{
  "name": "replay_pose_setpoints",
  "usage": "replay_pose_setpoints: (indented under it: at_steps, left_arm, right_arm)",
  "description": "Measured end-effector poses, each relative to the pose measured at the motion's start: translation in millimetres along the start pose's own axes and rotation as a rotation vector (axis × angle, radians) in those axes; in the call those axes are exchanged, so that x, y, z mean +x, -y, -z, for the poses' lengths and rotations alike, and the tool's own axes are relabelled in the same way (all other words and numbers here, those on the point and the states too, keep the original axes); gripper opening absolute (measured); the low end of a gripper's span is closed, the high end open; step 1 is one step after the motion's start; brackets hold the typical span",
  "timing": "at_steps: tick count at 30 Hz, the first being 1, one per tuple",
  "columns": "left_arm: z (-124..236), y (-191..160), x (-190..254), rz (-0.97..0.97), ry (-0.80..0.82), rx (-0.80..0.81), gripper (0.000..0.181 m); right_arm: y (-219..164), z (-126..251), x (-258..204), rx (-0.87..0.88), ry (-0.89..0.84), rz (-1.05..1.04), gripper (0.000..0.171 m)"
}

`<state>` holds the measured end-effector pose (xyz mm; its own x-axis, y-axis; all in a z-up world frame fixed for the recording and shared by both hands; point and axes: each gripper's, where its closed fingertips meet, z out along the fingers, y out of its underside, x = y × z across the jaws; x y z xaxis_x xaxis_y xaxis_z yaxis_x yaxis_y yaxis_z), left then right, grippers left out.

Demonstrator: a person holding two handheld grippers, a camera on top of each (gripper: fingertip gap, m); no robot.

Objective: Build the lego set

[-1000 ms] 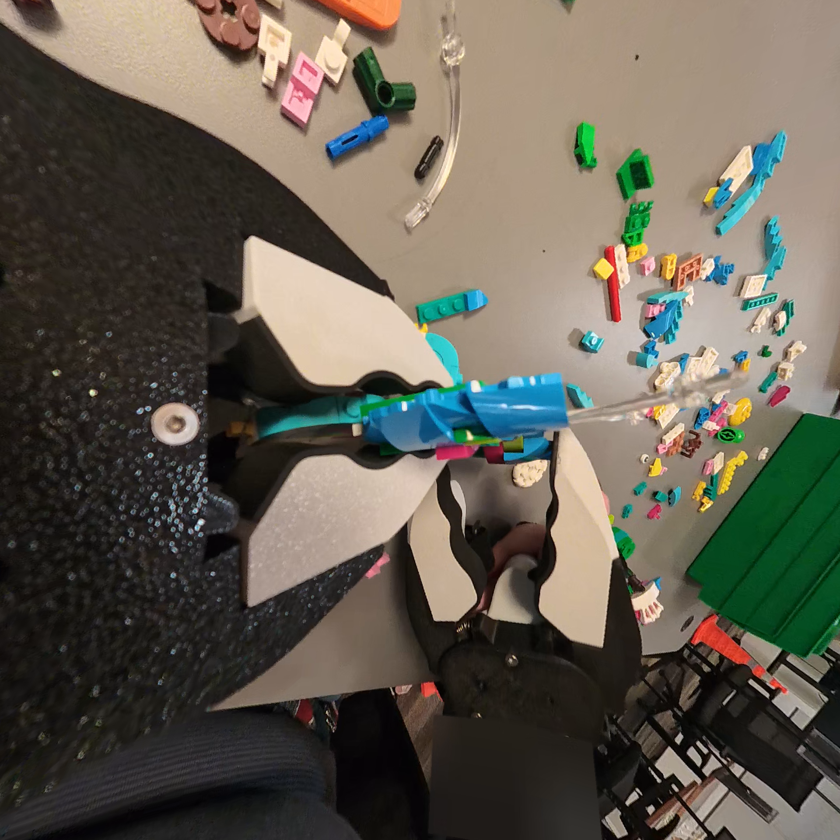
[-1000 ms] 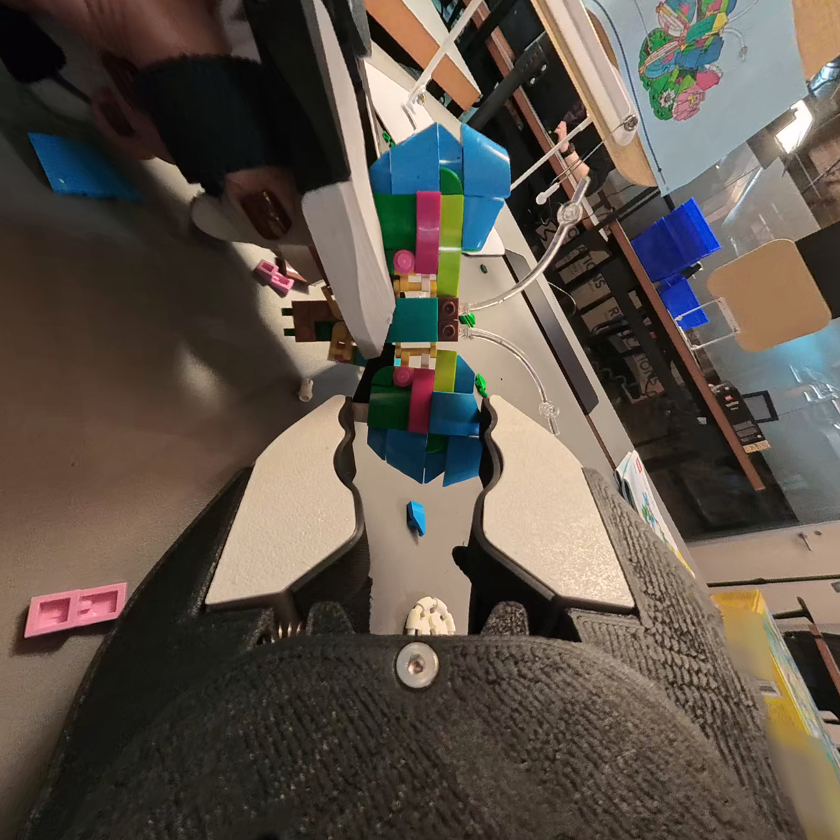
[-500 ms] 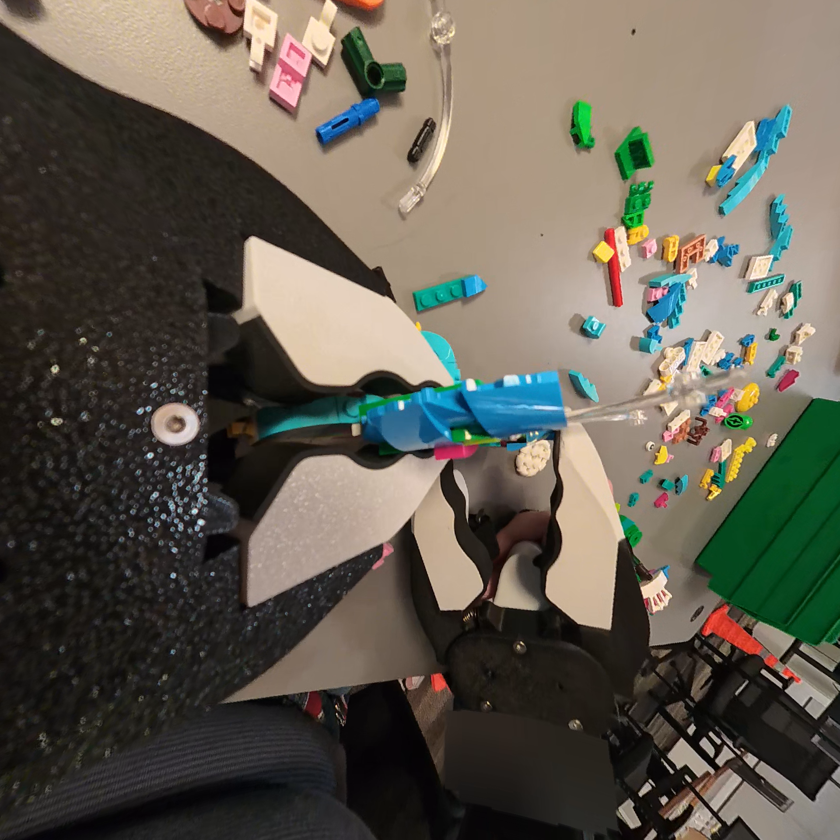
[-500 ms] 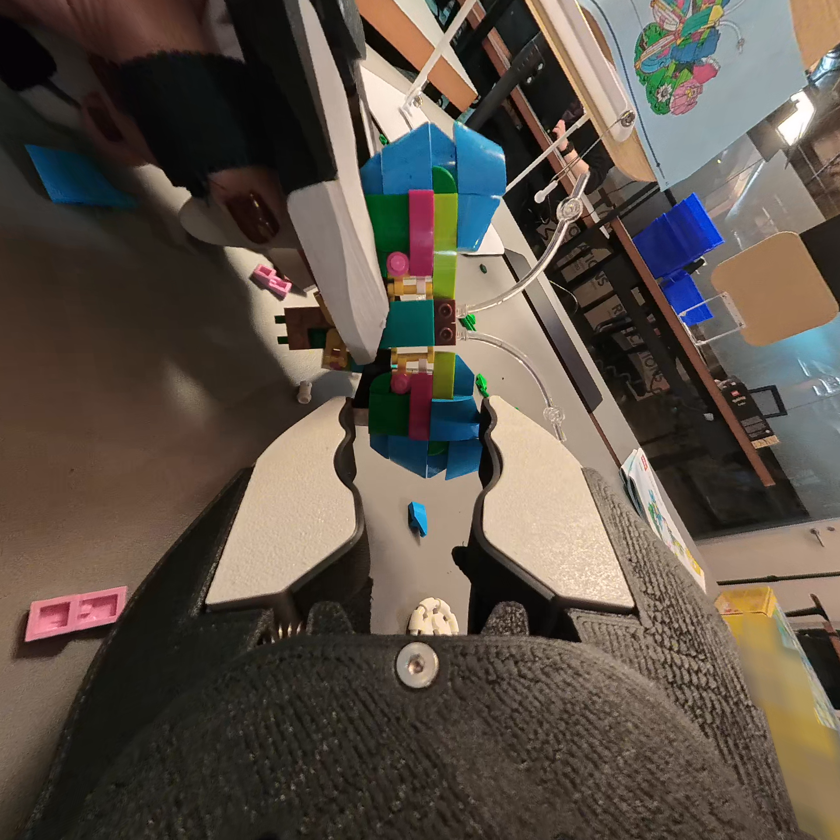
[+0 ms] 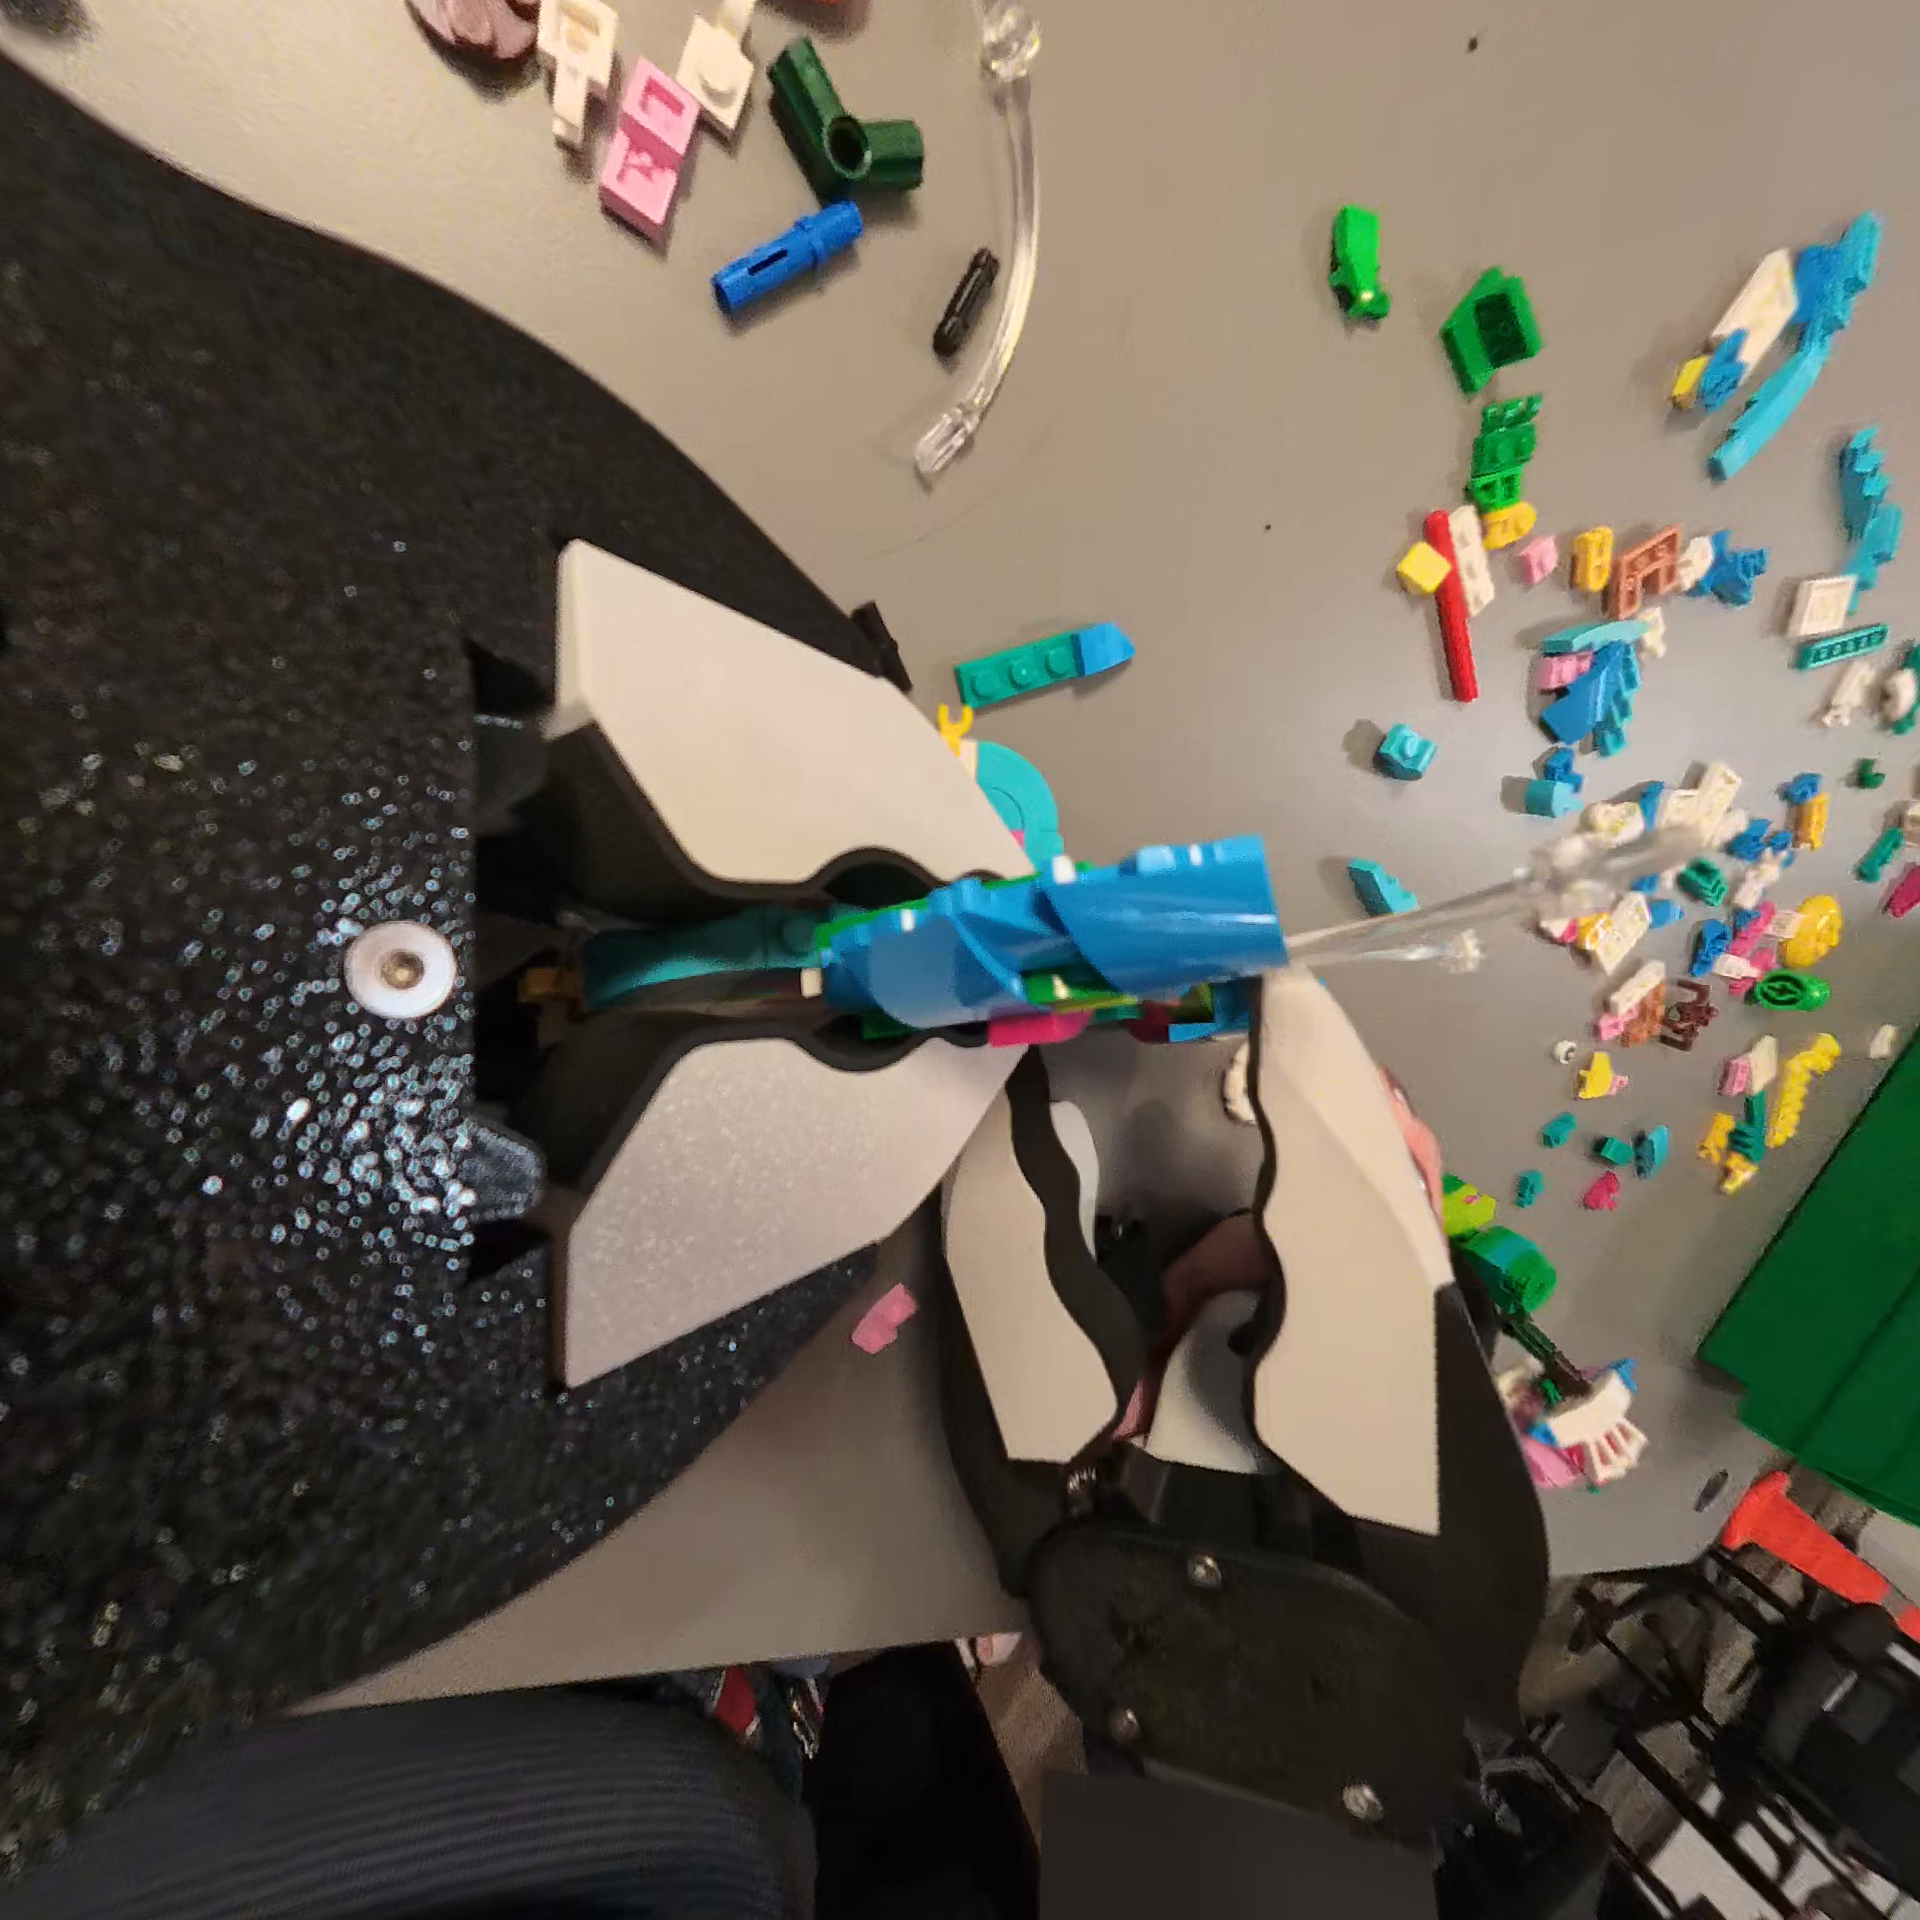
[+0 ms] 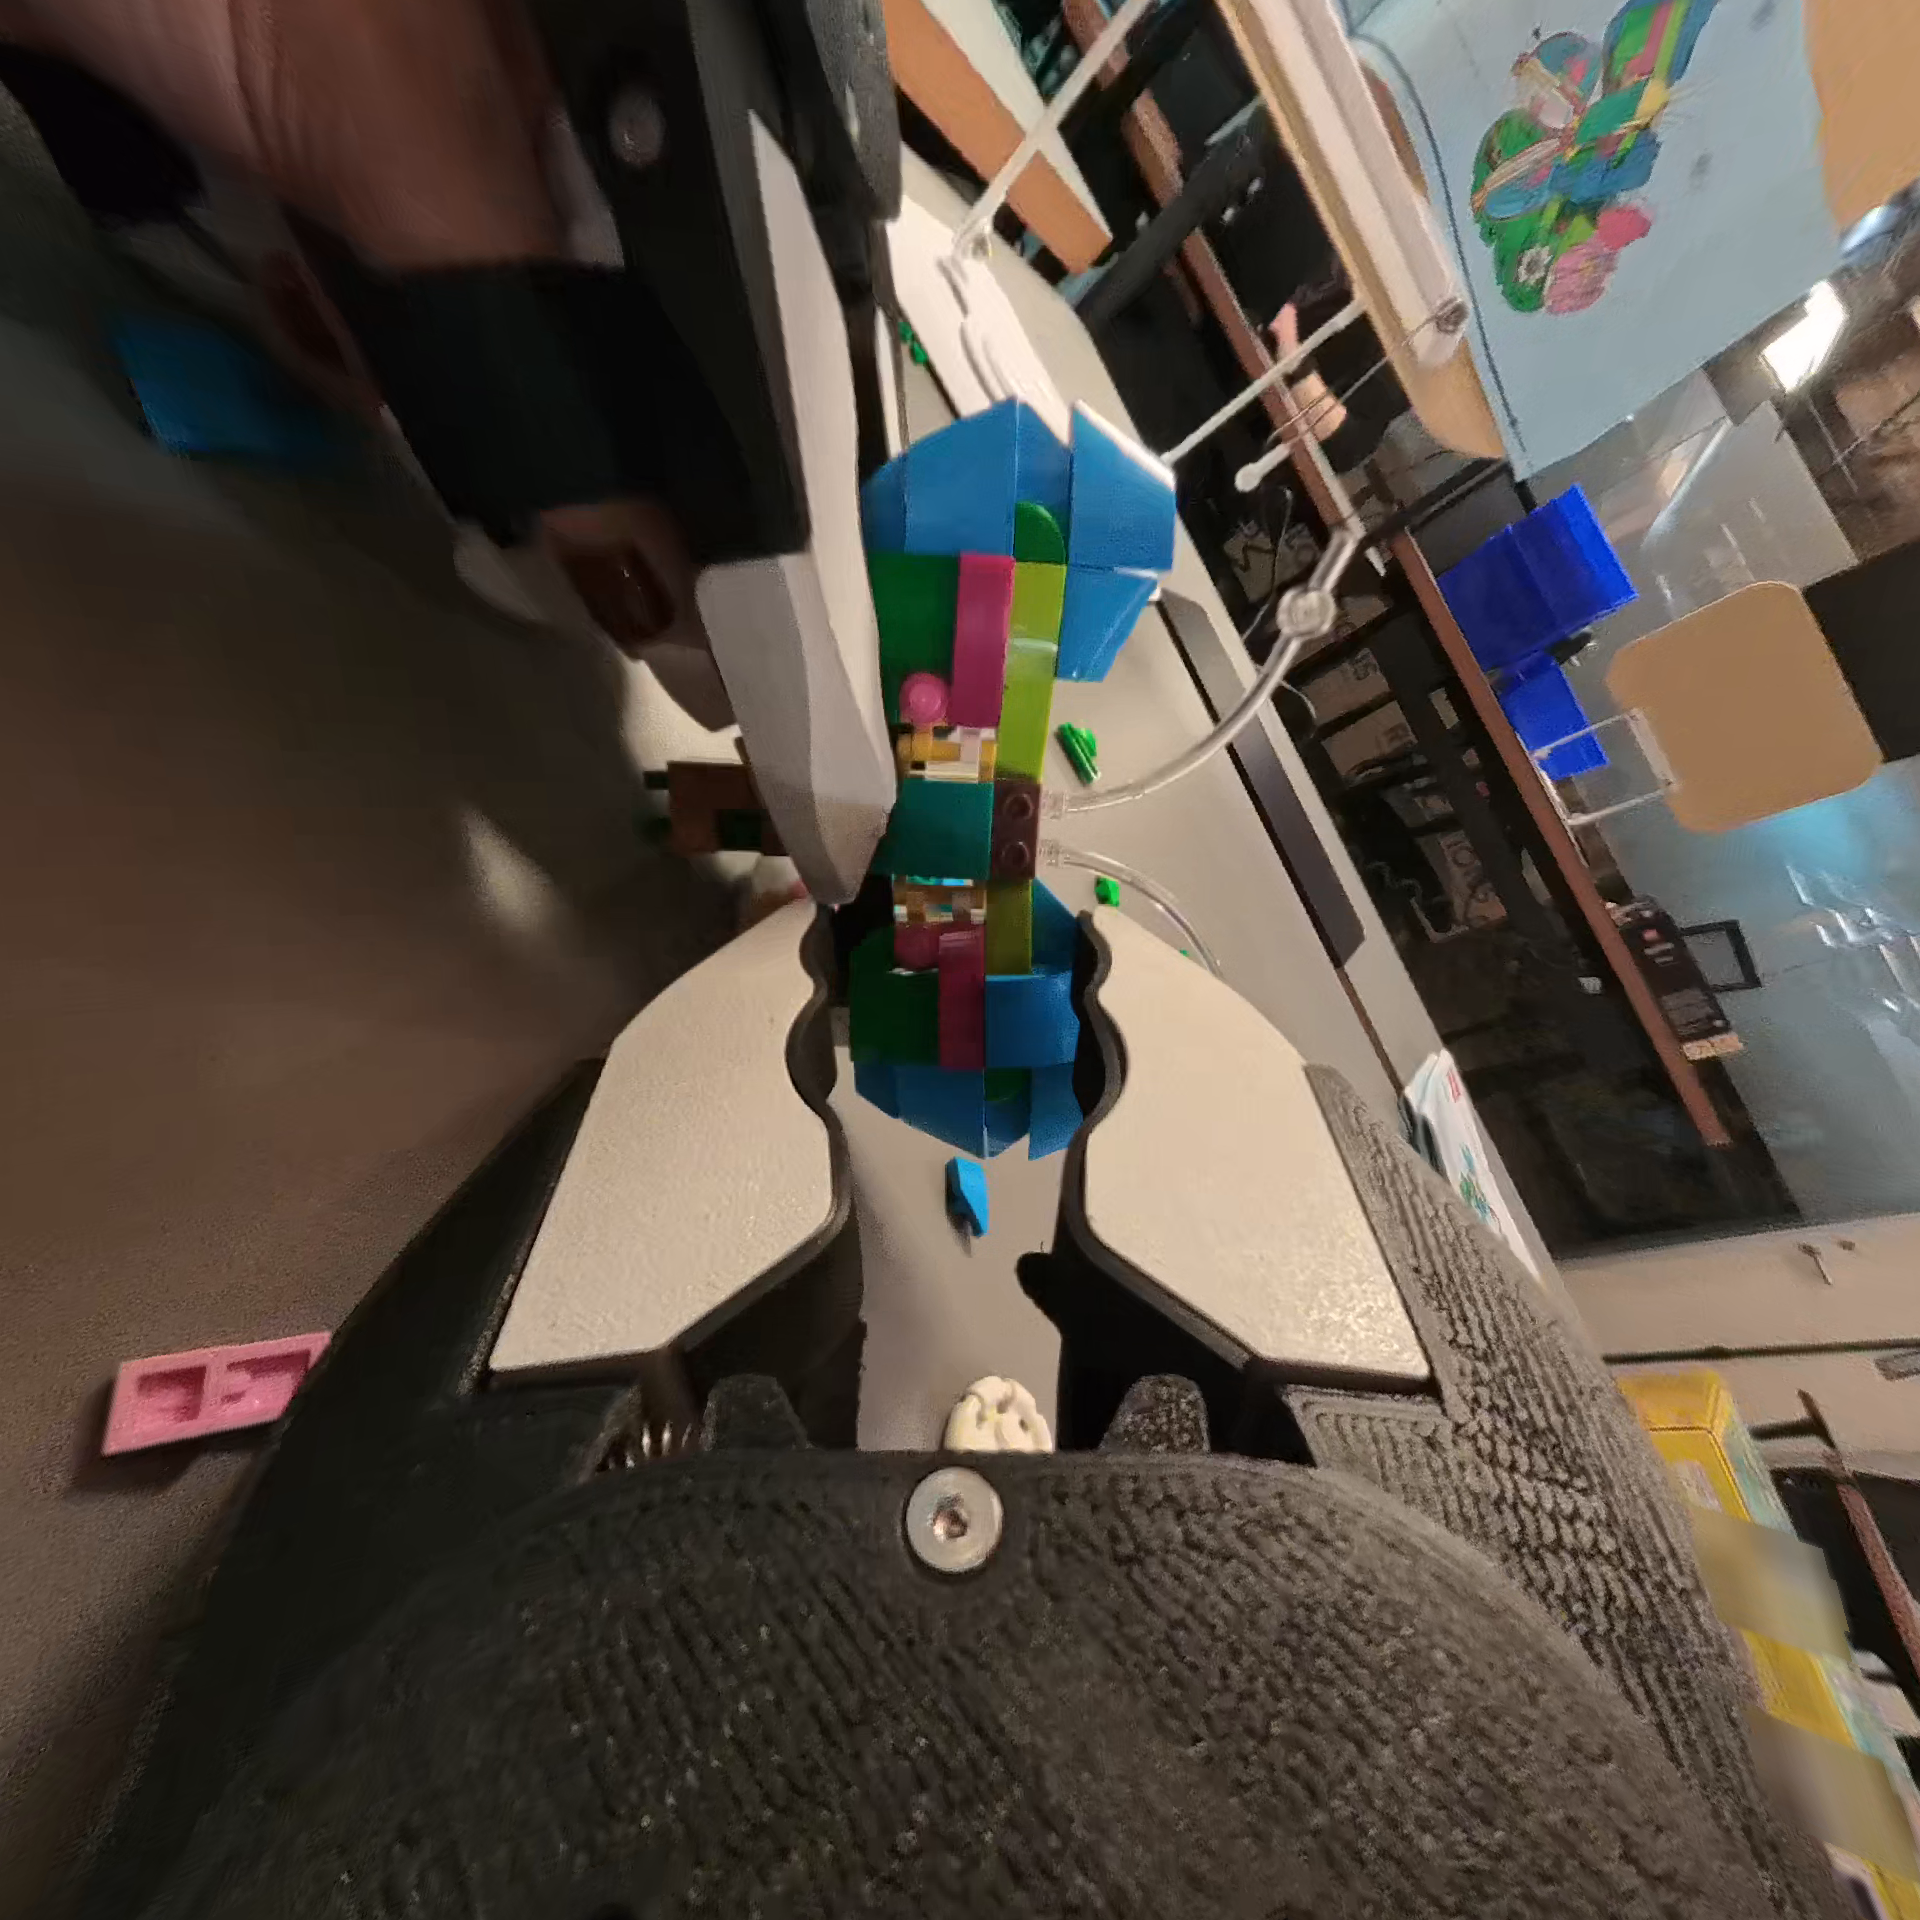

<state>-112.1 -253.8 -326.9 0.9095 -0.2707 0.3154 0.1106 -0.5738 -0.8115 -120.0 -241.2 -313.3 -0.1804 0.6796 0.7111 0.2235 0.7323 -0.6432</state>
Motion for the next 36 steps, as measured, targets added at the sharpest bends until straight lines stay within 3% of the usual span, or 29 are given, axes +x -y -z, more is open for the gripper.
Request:
replay_pose_setpoints:
  at_steps: [9, 19, 27, 33, 36]
  left_arm:
    - [0.7, 7.0, -1.9, 0.011, 0.002, 0.05, 0.019]
    - [28.5, 31.5, -11.8, 0.106, -0.055, 0.259, 0.018]
    - [48.8, 49.8, 1.5, 0.149, -0.255, 0.417, 0.018]
    - [60.0, 52.7, 3.8, 0.212, -0.358, 0.447, 0.018]
    - [62.8, 54.5, 8.5, 0.204, -0.381, 0.452, 0.018]
  right_arm:
    - [2.0, -0.5, 6.5, 0.029, -0.029, -0.019, 0.043]
    - [13.0, 11.6, 26.2, 0.149, -0.04, -0.174, 0.054]
    - [32.7, 26.7, 52.1, 0.371, 0.175, -0.68, 0.054]
    - [61.6, 21.3, 54.6, 0.464, 0.379, -0.886, 0.051]
    - [66.4, 12.8, 54.6, 0.445, 0.401, -0.913, 0.039]
